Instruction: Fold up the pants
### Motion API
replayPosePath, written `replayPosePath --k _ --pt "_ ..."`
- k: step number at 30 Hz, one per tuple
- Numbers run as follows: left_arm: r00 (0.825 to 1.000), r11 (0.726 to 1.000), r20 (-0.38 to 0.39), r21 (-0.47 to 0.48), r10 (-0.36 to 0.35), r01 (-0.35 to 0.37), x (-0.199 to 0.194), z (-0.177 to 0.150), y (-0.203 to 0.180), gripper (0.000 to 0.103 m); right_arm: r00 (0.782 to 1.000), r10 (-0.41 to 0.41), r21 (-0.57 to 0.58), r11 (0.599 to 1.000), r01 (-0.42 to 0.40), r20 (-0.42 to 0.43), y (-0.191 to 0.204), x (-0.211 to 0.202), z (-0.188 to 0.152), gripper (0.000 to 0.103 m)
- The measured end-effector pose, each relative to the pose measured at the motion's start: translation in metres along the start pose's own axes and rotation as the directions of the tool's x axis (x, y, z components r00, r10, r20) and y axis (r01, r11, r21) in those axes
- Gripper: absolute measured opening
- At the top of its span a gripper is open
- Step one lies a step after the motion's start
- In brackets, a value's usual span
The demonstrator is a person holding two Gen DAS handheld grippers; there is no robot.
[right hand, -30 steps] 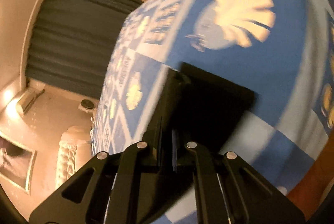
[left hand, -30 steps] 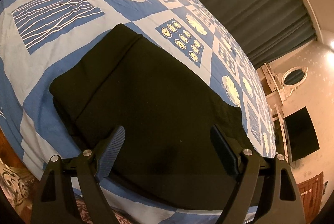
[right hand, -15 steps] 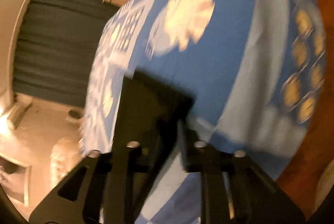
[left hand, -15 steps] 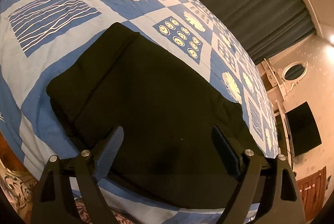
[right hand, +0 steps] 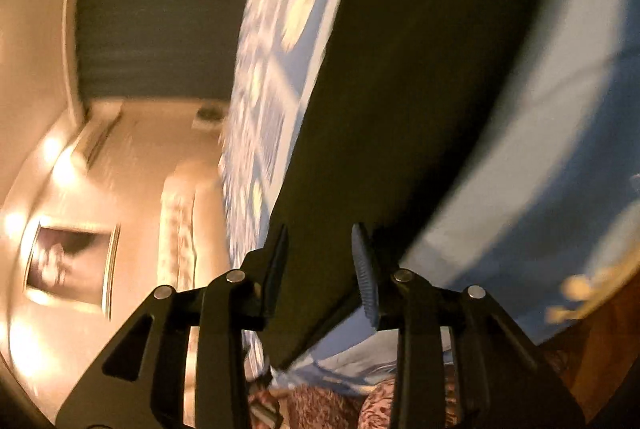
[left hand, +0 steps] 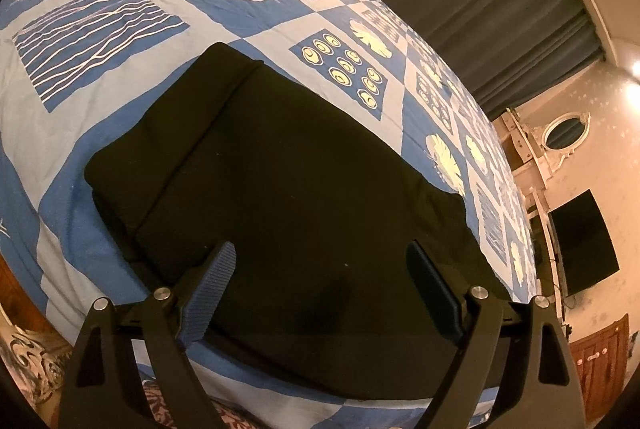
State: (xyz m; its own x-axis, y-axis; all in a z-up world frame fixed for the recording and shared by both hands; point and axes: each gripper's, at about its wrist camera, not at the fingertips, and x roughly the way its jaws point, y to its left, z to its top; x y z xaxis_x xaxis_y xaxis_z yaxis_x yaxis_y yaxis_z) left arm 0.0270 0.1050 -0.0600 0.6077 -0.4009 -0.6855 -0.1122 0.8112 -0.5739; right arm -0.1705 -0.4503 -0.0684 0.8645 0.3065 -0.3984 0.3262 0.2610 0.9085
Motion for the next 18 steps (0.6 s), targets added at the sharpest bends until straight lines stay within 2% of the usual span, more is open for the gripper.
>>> replayPosePath --k 3,6,8,10,11,12,14,15,17,18 --pt "1.000 1.000 -0.004 0.003 -0.002 0.002 0.000 0.000 0.000 0.086 0.998 -0.043 -0.038 0.998 0.041 -0.053 0.005 0.028 -0.006 0.040" --pt "1.000 1.000 -0.005 0.003 -0.003 0.003 0.000 0.000 0.000 0.086 0.994 -0.090 -0.078 0.993 0.085 -0.064 0.005 0.033 0.000 0.038" --pt "1.000 1.000 -0.008 0.004 -0.006 0.006 0.001 0.000 0.001 0.086 0.990 -0.123 -0.111 0.987 0.116 -0.067 0.004 0.032 0.001 0.029" --pt "1.000 1.000 -0.012 0.013 -0.006 0.006 0.001 0.000 0.001 0.086 0.989 -0.132 -0.116 0.985 0.124 -0.067 0.004 0.023 0.003 0.030" --pt "1.000 1.000 -0.013 0.018 -0.004 0.005 0.002 0.000 0.001 0.086 0.989 -0.136 -0.122 0.984 0.128 -0.058 0.008 0.018 0.006 0.035" --pt "1.000 1.000 -0.014 0.022 -0.003 0.003 0.002 0.000 0.000 0.086 0.989 -0.142 -0.139 0.981 0.135 -0.040 0.010 0.006 0.009 0.040" --pt "1.000 1.000 -0.012 0.027 0.001 -0.001 0.002 0.000 0.000 0.086 0.984 -0.168 -0.185 0.967 0.175 0.056 0.018 -0.028 0.021 0.055" --pt "1.000 1.000 -0.011 0.029 0.002 -0.002 0.002 -0.001 -0.001 0.086 0.979 -0.176 -0.187 0.963 0.193 0.104 0.020 -0.044 0.033 0.058" --pt "1.000 0.999 -0.011 0.035 0.006 -0.005 0.002 -0.001 -0.001 0.086 0.959 -0.196 -0.170 0.958 0.232 0.206 0.019 -0.079 0.065 0.063" --pt "1.000 0.999 -0.010 0.037 0.007 -0.007 0.002 -0.001 -0.001 0.086 0.942 -0.223 -0.161 0.950 0.268 0.251 0.018 -0.094 0.081 0.065"
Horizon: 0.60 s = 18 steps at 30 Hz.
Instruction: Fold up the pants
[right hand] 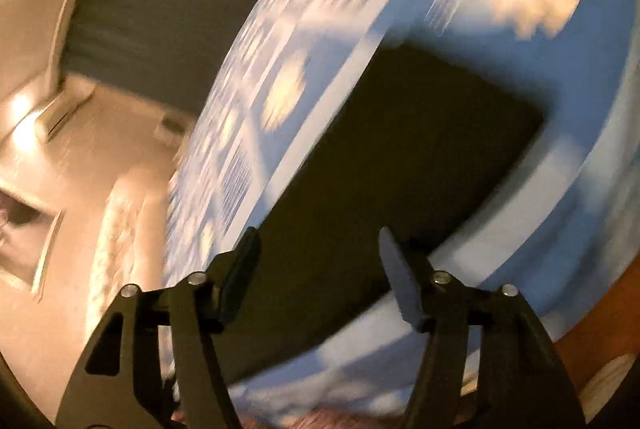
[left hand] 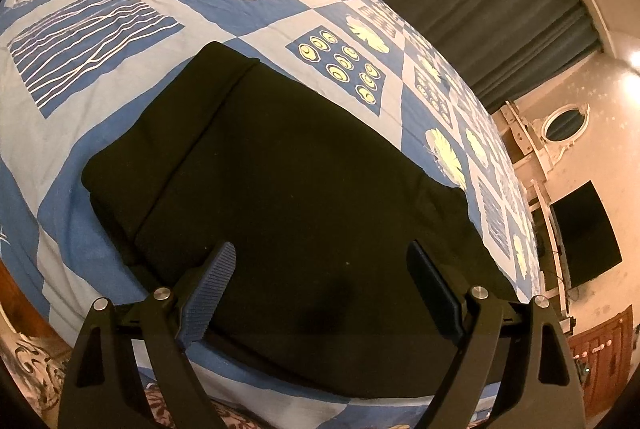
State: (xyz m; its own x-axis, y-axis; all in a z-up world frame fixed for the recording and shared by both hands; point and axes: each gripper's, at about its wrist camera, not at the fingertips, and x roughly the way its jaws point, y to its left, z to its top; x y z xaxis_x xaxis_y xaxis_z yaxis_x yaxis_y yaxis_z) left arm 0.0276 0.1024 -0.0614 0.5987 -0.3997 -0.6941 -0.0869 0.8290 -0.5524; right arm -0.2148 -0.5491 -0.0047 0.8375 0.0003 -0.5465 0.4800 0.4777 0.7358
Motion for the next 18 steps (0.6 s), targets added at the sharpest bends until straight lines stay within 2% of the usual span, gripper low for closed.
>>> replayPosePath --k 2,4,5,8,13,15,16,17,18 --pt "1.000 1.000 0.001 0.003 0.002 -0.002 0.000 0.000 0.000 0.086 0.994 -0.097 -0.005 0.995 0.098 0.050 -0.016 -0.013 0.035 0.071" --pt "1.000 1.000 0.003 0.007 0.006 -0.006 0.000 -0.001 -0.001 0.086 0.983 -0.180 0.005 0.984 0.180 0.044 -0.035 -0.016 0.061 0.071" --pt "1.000 1.000 0.004 0.010 0.008 -0.008 0.000 -0.002 -0.001 0.086 0.981 -0.192 0.006 0.981 0.192 0.033 -0.041 -0.014 0.068 0.074" --pt "1.000 1.000 0.007 0.018 0.013 -0.013 0.000 -0.003 -0.002 0.086 0.977 -0.209 -0.004 0.978 0.209 -0.035 -0.054 0.000 0.080 0.075" --pt "1.000 0.999 0.008 0.035 0.020 -0.020 0.000 -0.003 -0.003 0.086 0.979 -0.153 -0.078 0.987 0.144 -0.131 -0.048 0.030 0.077 0.076" --pt "1.000 0.999 0.009 0.042 0.024 -0.024 0.001 -0.004 -0.004 0.086 0.973 -0.174 -0.115 0.981 0.158 -0.150 -0.044 0.039 0.077 0.075" --pt "1.000 0.999 0.009 0.046 0.026 -0.026 0.001 -0.004 -0.004 0.086 0.970 -0.180 -0.134 0.978 0.159 -0.161 -0.042 0.039 0.077 0.065" --pt "1.000 0.998 0.009 0.048 0.027 -0.027 0.001 -0.004 -0.004 0.086 0.968 -0.182 -0.146 0.977 0.157 -0.173 -0.040 0.042 0.077 0.036" --pt "1.000 0.998 0.010 0.049 0.027 -0.027 0.001 -0.004 -0.004 0.086 0.964 -0.171 -0.145 0.979 0.143 -0.206 -0.042 0.046 0.078 0.023"
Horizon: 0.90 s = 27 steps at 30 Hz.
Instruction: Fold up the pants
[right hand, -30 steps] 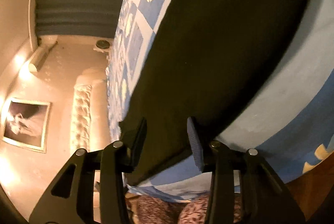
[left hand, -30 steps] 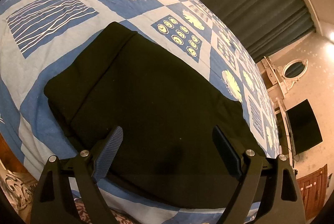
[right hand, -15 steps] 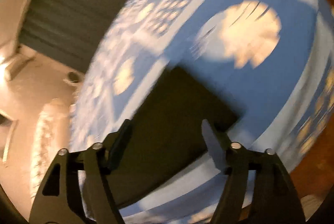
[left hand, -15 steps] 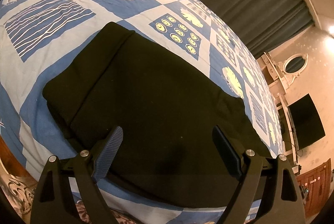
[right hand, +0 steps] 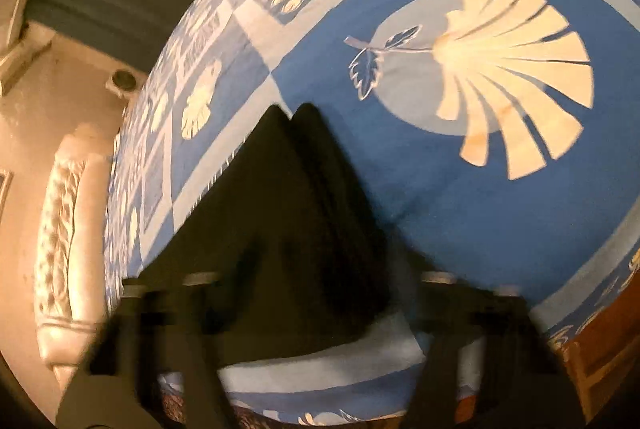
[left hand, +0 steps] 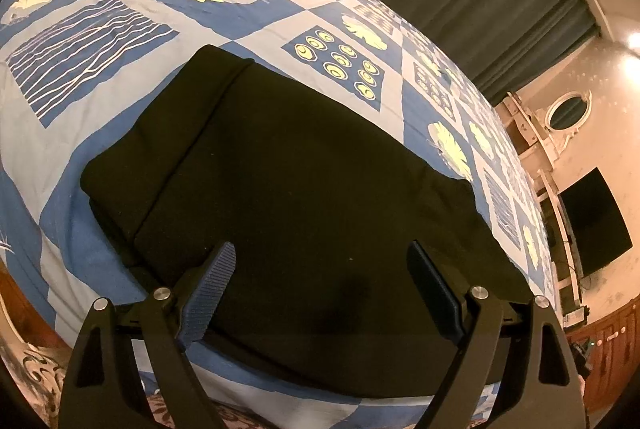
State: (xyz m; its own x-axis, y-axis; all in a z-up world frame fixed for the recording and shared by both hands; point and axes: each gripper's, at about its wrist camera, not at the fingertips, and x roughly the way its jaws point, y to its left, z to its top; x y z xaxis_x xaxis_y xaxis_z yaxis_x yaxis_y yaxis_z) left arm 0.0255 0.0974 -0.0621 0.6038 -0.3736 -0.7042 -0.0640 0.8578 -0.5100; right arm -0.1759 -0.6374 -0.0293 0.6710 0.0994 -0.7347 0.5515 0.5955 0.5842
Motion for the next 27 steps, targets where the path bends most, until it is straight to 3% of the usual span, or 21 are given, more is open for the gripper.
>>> replayPosePath --k 4,12,19,27 --pt "1.000 1.000 0.000 0.001 0.002 -0.002 0.000 0.000 0.000 0.086 0.999 -0.033 -0.034 0.999 0.033 -0.011 0.010 0.001 -0.004 0.021" --pt "1.000 1.000 0.002 0.003 0.012 -0.012 -0.003 0.002 -0.003 0.086 0.997 0.024 -0.054 0.998 -0.020 0.079 0.041 -0.033 -0.014 0.021" --pt "1.000 1.000 0.010 0.010 0.025 -0.025 -0.009 0.007 -0.008 0.086 0.988 0.113 -0.138 0.986 -0.098 0.104 0.108 -0.057 -0.021 0.021" --pt "0.999 1.000 -0.036 -0.002 0.014 -0.014 -0.003 0.003 -0.012 0.086 0.984 0.151 -0.245 0.962 -0.124 0.092 0.184 -0.069 -0.039 0.021"
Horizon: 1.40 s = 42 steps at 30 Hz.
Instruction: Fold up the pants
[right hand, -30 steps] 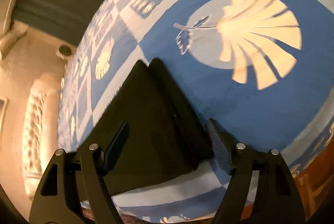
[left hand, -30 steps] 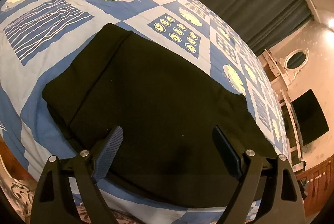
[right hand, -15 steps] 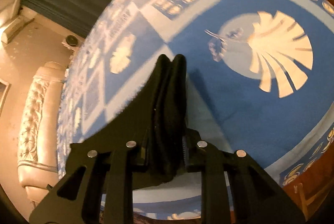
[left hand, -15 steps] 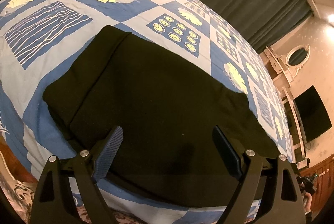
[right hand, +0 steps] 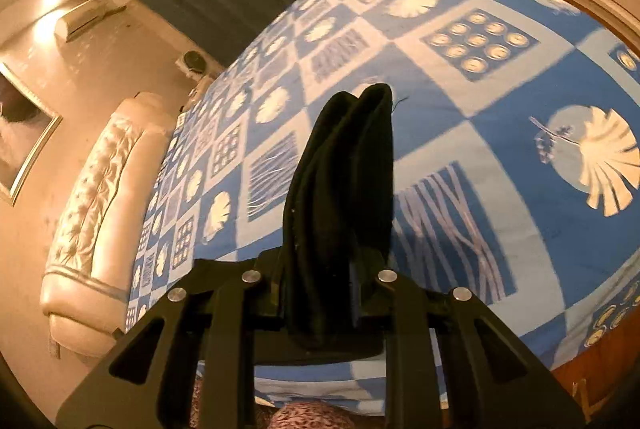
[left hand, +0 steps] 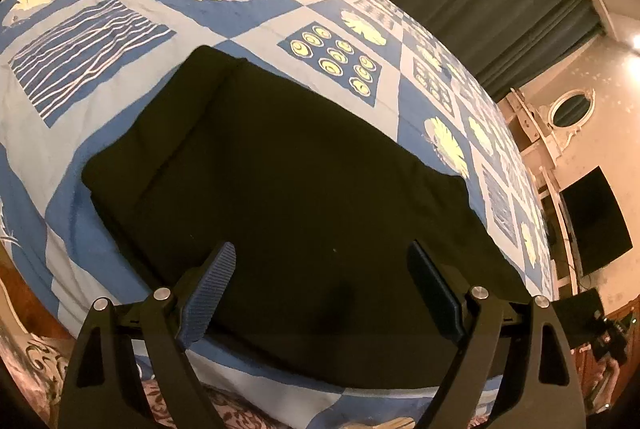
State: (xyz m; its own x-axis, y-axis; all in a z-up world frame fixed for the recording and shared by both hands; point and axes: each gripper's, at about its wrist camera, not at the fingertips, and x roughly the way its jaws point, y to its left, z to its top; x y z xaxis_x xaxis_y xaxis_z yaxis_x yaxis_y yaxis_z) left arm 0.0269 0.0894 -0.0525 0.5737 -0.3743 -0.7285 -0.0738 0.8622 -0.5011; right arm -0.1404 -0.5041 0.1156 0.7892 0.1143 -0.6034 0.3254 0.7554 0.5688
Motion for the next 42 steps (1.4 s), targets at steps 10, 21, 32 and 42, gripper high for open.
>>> replayPosePath --k 10,21,32,42 --pt "1.000 0.999 -0.018 0.039 0.000 0.000 0.003 -0.006 -0.008 0.086 0.999 0.036 -0.081 0.996 -0.038 -0.030 0.068 0.021 -0.018 0.021" --pt "1.000 0.999 -0.022 0.045 -0.001 0.002 0.003 -0.009 -0.011 0.086 0.995 0.057 -0.144 0.987 -0.069 -0.086 0.122 0.059 -0.047 0.021" --pt "1.000 0.999 -0.025 0.048 -0.003 0.004 0.004 -0.012 -0.013 0.086 0.984 0.071 -0.189 0.977 -0.102 -0.163 0.162 0.105 -0.082 0.021" --pt "1.000 0.999 -0.026 0.047 -0.004 0.005 0.004 -0.011 -0.013 0.086 0.971 -0.003 -0.271 0.961 -0.064 -0.239 0.185 0.157 -0.123 0.021"
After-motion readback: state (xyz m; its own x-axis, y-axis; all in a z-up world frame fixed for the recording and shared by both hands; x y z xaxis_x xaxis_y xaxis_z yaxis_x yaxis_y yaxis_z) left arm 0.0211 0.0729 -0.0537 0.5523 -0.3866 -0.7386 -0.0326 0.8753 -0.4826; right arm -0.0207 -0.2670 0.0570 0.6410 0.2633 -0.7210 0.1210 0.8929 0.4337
